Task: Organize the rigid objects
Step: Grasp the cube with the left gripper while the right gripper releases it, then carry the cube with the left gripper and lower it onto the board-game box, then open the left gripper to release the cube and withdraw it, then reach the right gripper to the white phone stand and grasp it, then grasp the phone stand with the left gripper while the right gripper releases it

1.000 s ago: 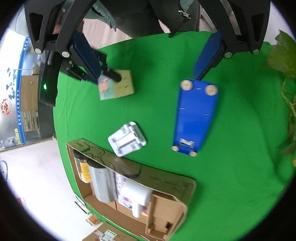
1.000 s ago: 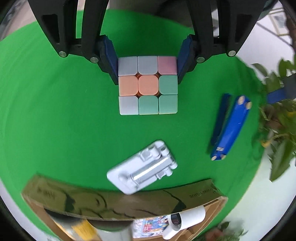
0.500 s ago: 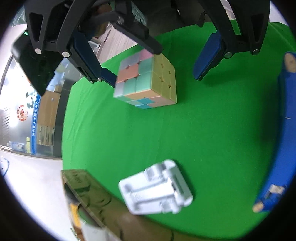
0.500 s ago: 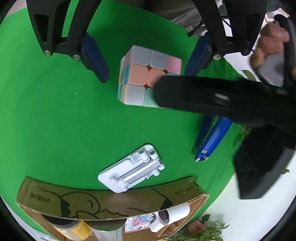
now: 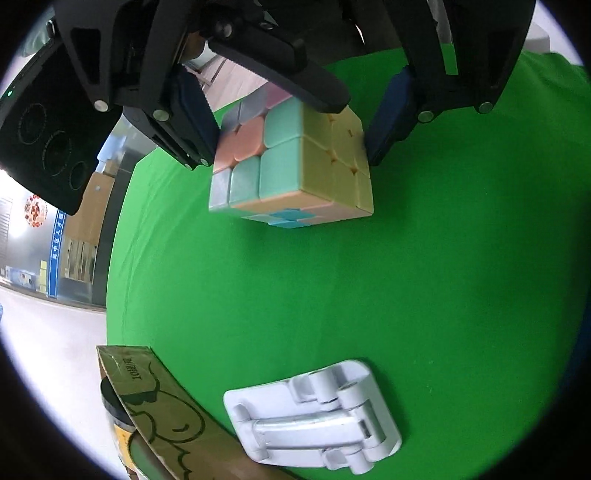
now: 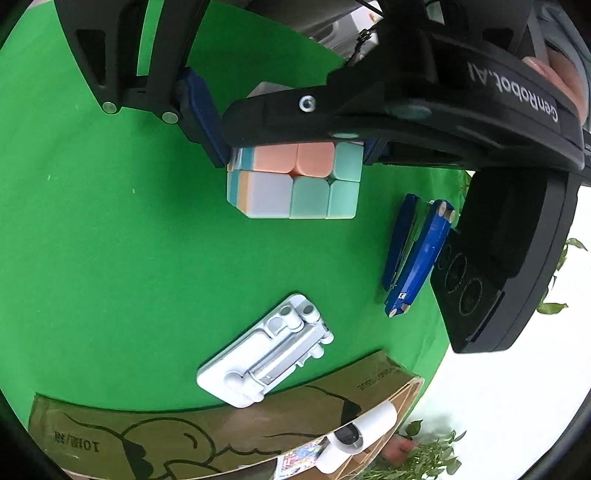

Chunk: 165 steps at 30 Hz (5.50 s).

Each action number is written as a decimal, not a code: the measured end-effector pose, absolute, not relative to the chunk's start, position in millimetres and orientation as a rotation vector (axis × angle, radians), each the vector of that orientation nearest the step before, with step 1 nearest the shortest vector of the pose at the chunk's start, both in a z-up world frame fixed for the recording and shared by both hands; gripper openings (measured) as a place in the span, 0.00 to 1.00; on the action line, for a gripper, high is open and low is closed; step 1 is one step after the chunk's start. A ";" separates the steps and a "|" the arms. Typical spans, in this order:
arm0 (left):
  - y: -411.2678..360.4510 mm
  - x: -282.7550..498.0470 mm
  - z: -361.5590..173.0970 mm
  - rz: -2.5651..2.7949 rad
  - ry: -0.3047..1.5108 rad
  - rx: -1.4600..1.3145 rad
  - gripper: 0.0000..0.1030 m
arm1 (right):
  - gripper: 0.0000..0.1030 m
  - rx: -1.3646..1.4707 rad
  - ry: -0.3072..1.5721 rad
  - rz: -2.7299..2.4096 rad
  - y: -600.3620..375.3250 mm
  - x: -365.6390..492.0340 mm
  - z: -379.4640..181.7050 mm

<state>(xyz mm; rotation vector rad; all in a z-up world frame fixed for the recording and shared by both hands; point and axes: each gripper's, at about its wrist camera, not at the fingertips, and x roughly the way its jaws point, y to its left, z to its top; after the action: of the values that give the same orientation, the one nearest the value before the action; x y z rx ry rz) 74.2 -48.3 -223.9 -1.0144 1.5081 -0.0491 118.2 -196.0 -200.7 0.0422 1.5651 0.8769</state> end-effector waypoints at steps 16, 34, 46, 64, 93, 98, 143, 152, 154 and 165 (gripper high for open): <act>-29.9 134.4 -75.5 -0.028 1.254 -0.830 0.75 | 0.66 0.027 1.240 0.942 -192.4 183.0 -66.6; 55.6 238.5 -76.4 -0.131 1.290 -0.739 0.75 | 0.66 0.049 1.203 0.845 -55.1 283.0 -52.8; 106.4 301.4 -137.9 -0.212 1.359 -0.809 0.75 | 0.66 0.014 1.291 0.749 14.9 356.4 -118.1; 100.0 270.4 -100.5 -0.055 1.270 -0.625 0.82 | 0.93 -0.010 1.218 0.689 -1.5 346.0 -113.1; 21.1 106.5 -42.7 0.341 1.123 -0.410 0.94 | 0.99 0.057 1.197 0.682 -130.4 252.7 -84.7; 13.4 77.3 -62.4 0.333 1.168 -0.460 0.94 | 0.97 0.139 1.469 0.600 -127.9 242.4 -145.3; 24.8 138.1 -183.4 -0.179 1.459 -0.643 0.94 | 0.83 -0.519 1.226 0.728 -127.6 51.1 -192.7; 11.1 136.8 -184.8 -0.119 1.482 -0.680 0.93 | 0.62 -0.514 1.213 0.716 -146.0 31.1 -193.2; 6.9 139.2 -187.0 -0.132 1.482 -0.700 0.93 | 0.61 -0.447 1.264 0.722 -154.2 35.5 -188.4; -18.8 152.0 -221.6 -0.234 1.507 -0.897 0.46 | 0.61 0.107 1.489 0.786 -198.7 83.9 -147.0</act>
<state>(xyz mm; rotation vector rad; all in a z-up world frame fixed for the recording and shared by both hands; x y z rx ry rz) 152.0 -18.8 -221.6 -0.8967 1.5071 -0.2339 83.9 -198.7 -147.0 0.1071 1.4887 0.7859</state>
